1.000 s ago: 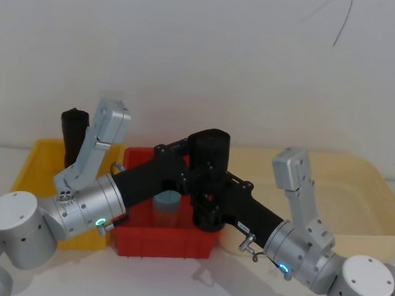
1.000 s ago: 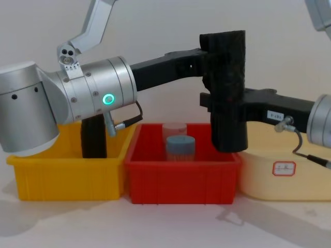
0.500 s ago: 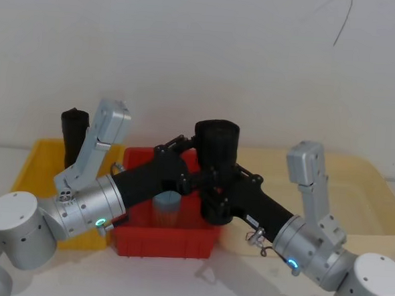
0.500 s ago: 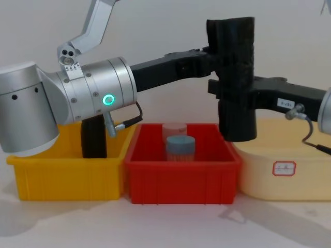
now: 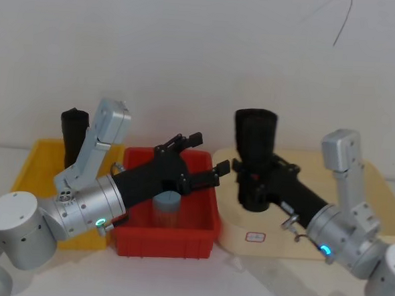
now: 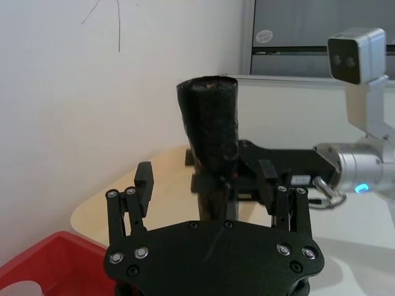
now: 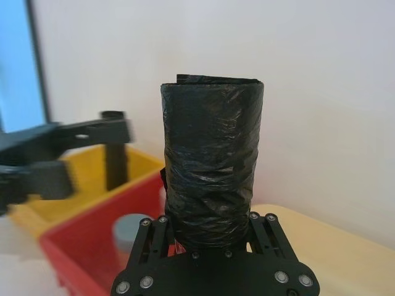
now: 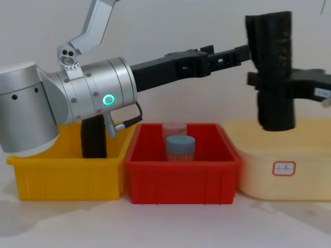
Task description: Pick up the garbage bag with the one hand and transfer it to the other hand.
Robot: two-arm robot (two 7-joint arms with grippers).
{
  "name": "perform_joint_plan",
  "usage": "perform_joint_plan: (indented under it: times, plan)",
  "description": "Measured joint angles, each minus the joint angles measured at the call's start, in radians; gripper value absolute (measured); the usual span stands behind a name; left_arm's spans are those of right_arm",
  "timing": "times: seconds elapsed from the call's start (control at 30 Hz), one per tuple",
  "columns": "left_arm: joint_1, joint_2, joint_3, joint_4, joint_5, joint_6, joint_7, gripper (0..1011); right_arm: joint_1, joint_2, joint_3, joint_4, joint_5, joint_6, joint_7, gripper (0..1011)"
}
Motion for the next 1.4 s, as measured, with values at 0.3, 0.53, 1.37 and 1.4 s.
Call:
perform_joint_plan:
  times: [0.3,0.53,1.37,1.4]
  plan:
    - [0.0,0.0,0.0,0.0,0.0,0.0,0.0,1000,0.017,0.042,0.055,0.025,-0.015,0.029,-0.043,533]
    - [0.0,0.0,0.0,0.0,0.0,0.0,0.0,1000,0.027,0.074,0.098,0.05,-0.036,0.055,-0.085,701]
    - [0.018,0.014,-0.013,-0.019,-0.001,-0.007,0.033,1000,0.061,0.12,0.084,0.007,-0.095,0.08,-0.036,1001]
    - [0.023,0.019,-0.017,-0.025,0.0,-0.008,0.044,1000,0.065,0.118,0.076,0.005,-0.095,0.078,-0.024,1001]
